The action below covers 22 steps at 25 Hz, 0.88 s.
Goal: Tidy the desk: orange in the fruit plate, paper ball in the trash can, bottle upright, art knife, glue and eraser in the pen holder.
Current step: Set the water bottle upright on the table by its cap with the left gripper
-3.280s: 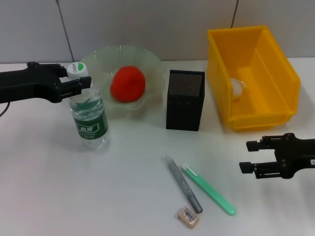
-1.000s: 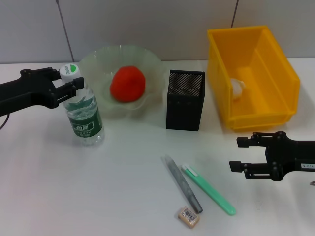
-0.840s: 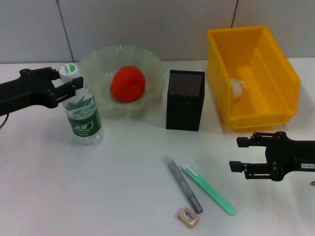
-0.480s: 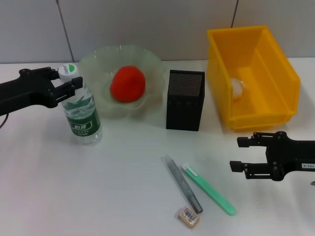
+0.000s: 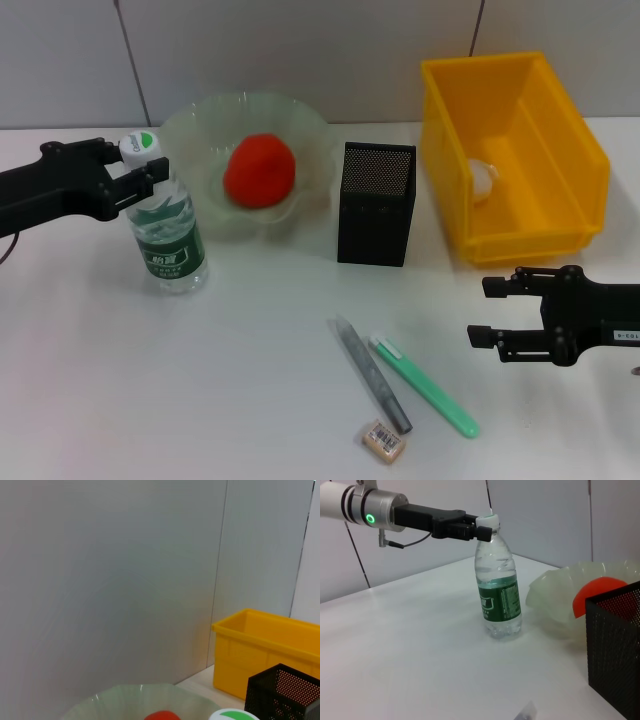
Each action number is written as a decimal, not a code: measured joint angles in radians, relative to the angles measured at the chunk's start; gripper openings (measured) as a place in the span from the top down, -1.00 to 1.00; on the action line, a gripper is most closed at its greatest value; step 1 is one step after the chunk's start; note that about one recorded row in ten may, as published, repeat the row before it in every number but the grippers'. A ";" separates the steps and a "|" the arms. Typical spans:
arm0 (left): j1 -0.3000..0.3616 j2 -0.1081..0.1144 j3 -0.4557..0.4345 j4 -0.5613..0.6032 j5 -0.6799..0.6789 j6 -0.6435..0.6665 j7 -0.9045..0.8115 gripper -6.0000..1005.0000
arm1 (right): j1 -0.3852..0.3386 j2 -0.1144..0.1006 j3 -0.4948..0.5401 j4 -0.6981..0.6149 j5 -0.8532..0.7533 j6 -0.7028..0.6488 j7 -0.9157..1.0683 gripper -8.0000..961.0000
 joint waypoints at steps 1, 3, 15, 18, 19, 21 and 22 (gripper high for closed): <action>-0.001 0.000 0.000 -0.003 0.000 0.000 0.002 0.09 | 0.000 0.000 0.000 0.000 0.000 0.000 0.000 -0.53; -0.003 0.001 -0.001 -0.009 0.000 0.000 0.007 0.08 | -0.001 0.000 0.000 0.000 0.000 0.000 0.001 -0.54; -0.006 0.001 -0.002 -0.014 0.001 -0.001 0.010 0.08 | -0.001 0.000 0.000 0.000 0.001 0.000 0.003 -0.53; -0.006 0.001 -0.002 -0.014 0.001 -0.001 0.010 0.08 | -0.001 0.000 0.000 0.000 0.001 0.000 0.003 -0.53; -0.005 0.001 0.000 -0.014 0.001 -0.001 0.010 0.08 | -0.001 0.000 0.000 0.000 0.001 0.000 0.003 -0.53; -0.004 0.001 0.002 -0.014 0.001 -0.001 0.011 0.08 | -0.001 0.000 0.000 0.000 0.001 0.000 0.003 -0.53; -0.004 0.001 0.002 -0.014 0.001 -0.001 0.011 0.08 | -0.001 0.000 0.000 0.000 0.001 0.000 0.003 -0.53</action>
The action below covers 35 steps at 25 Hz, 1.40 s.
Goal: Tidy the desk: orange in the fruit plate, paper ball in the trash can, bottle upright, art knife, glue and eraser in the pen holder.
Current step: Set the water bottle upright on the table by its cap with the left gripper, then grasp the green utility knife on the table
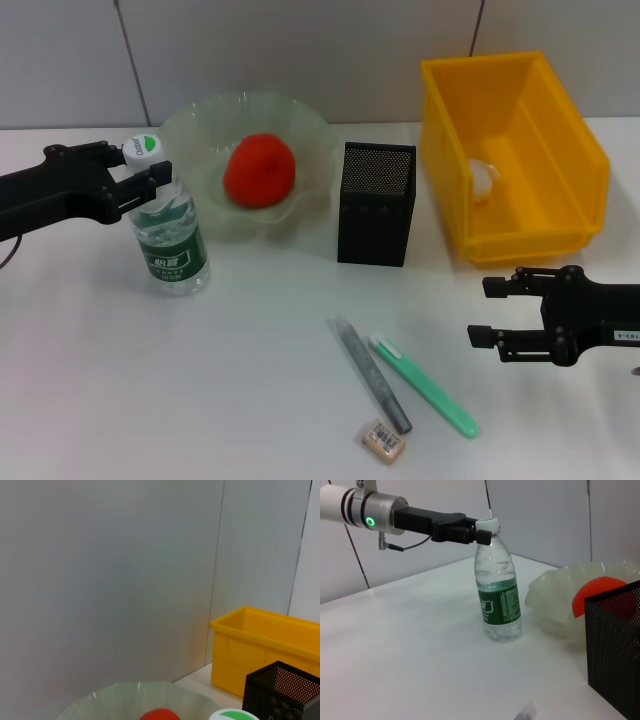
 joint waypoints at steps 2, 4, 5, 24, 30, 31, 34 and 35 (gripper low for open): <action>0.003 -0.002 -0.004 0.000 -0.007 0.001 0.001 0.08 | 0.000 0.000 0.000 0.000 0.000 0.000 0.000 -0.53; 0.005 -0.002 -0.005 0.000 -0.012 0.002 0.001 0.07 | 0.000 0.000 0.000 0.000 0.000 0.000 0.000 -0.54; 0.005 -0.002 -0.005 0.000 -0.012 0.003 0.001 0.07 | 0.000 0.000 0.000 0.000 0.000 0.000 0.000 -0.53; 0.015 0.007 -0.017 0.007 -0.094 0.056 -0.024 -0.68 | -0.003 0.000 0.000 0.000 0.000 -0.004 0.001 -0.53; 0.018 0.068 -0.046 0.011 -0.269 0.291 -0.132 -0.68 | -0.003 -0.003 0.000 -0.003 0.000 -0.011 0.009 -0.53; 0.018 0.096 -0.050 0.007 -0.327 0.483 -0.199 -0.68 | -0.003 -0.004 0.000 -0.003 0.000 -0.011 0.009 -0.52; 0.018 0.099 -0.038 0.005 -0.327 0.611 -0.220 -0.68 | 0.000 -0.004 0.000 -0.006 0.000 -0.015 0.018 -0.52; 0.020 0.096 -0.025 0.003 -0.314 0.627 -0.216 -0.68 | 0.003 -0.005 0.000 -0.008 0.000 -0.018 0.026 -0.52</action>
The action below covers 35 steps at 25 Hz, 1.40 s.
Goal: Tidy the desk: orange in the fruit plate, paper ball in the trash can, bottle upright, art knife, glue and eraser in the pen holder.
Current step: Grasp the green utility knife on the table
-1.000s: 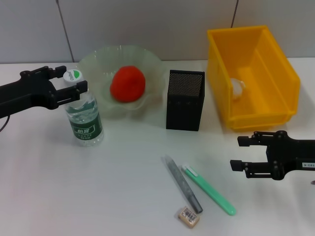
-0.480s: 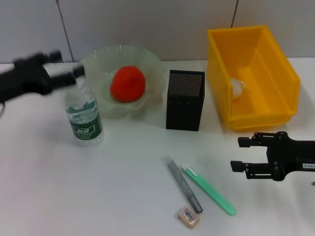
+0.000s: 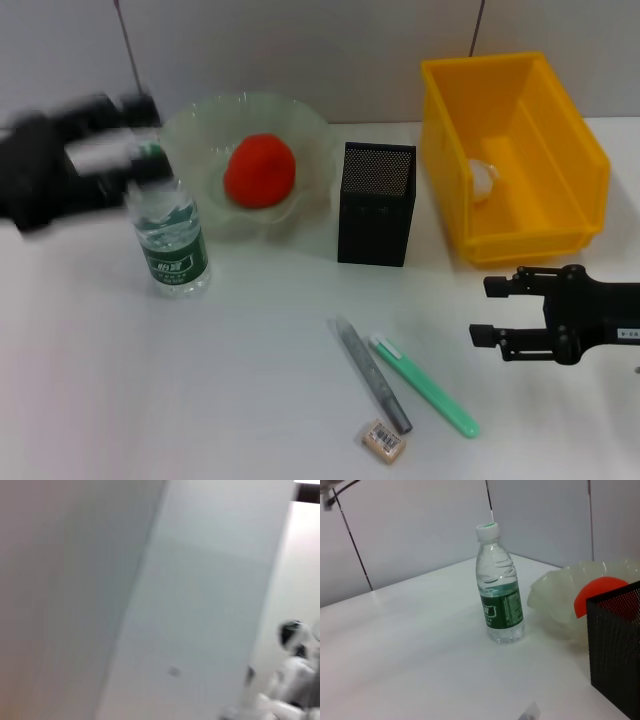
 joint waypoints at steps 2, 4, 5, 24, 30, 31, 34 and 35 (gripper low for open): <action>0.007 -0.013 0.044 -0.005 0.046 0.018 0.033 -0.68 | 0.004 -0.001 -0.001 -0.008 0.000 -0.004 0.016 -0.52; 0.012 -0.022 0.066 -0.007 0.075 0.017 0.061 -0.68 | 0.009 -0.002 -0.005 -0.018 -0.001 -0.005 0.033 -0.52; 0.020 -0.044 0.095 -0.016 0.146 0.007 0.124 -0.68 | 0.012 -0.002 -0.008 -0.021 -0.002 -0.005 0.044 -0.52; 0.057 -0.069 0.092 -0.304 0.325 -0.167 0.552 -0.67 | 0.413 -0.005 -0.383 -0.370 -0.407 -0.227 1.090 -0.48; 0.059 -0.076 0.096 -0.332 0.325 -0.187 0.578 -0.67 | 0.594 0.060 -0.584 -0.163 -0.588 -0.148 1.138 -0.46; 0.059 -0.077 0.094 -0.332 0.325 -0.187 0.578 -0.67 | 0.594 0.060 -0.584 -0.163 -0.588 -0.148 1.138 -0.46; 0.060 -0.078 0.091 -0.332 0.325 -0.187 0.576 -0.67 | 0.603 0.062 -0.727 -0.121 -0.560 -0.071 1.157 -0.44; 0.060 -0.078 0.090 -0.332 0.325 -0.187 0.572 -0.67 | 0.595 0.063 -0.787 -0.123 -0.529 -0.047 1.159 -0.44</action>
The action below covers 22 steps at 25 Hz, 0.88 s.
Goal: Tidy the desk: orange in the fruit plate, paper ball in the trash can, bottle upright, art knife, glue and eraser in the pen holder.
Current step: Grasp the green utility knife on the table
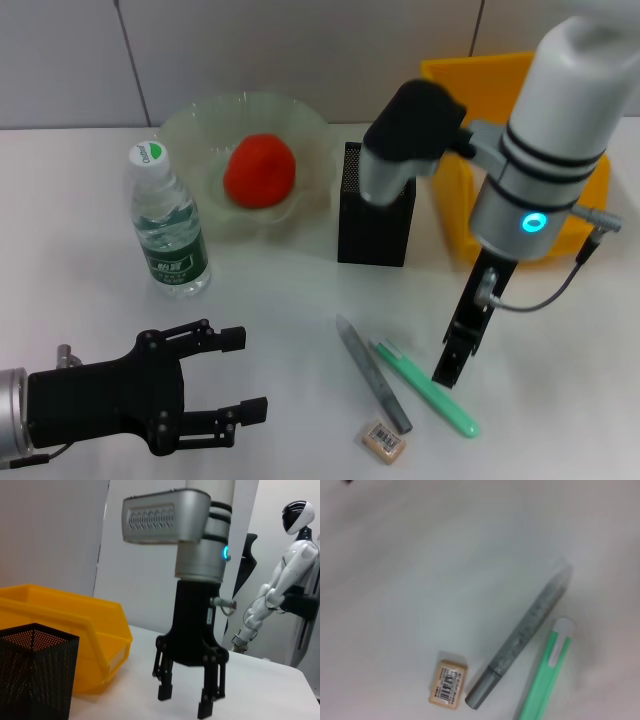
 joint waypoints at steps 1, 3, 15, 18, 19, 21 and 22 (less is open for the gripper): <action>0.000 0.000 0.000 0.000 0.000 0.000 0.000 -0.67 | -0.005 0.000 -0.024 -0.003 0.013 0.009 0.000 -0.43; 0.000 -0.001 0.000 0.000 0.000 0.000 -0.002 -0.67 | -0.009 0.000 -0.039 -0.006 0.020 0.016 -0.001 -0.43; -0.008 -0.002 0.001 -0.007 -0.006 -0.003 -0.009 -0.67 | -0.058 0.001 -0.250 -0.039 0.088 0.114 -0.008 -0.38; -0.010 -0.002 0.001 -0.012 -0.006 -0.007 -0.010 -0.67 | -0.061 0.001 -0.270 -0.044 0.090 0.126 -0.008 -0.36; -0.010 -0.002 0.001 -0.012 -0.006 -0.008 -0.011 -0.67 | -0.063 0.001 -0.281 -0.047 0.093 0.132 -0.008 -0.36; -0.010 -0.002 0.001 -0.012 -0.006 -0.008 -0.015 -0.67 | -0.063 0.001 -0.292 -0.049 0.096 0.140 -0.008 -0.35; -0.010 -0.003 0.001 -0.012 -0.006 -0.008 -0.017 -0.67 | -0.063 0.001 -0.298 -0.049 0.098 0.144 -0.008 -0.35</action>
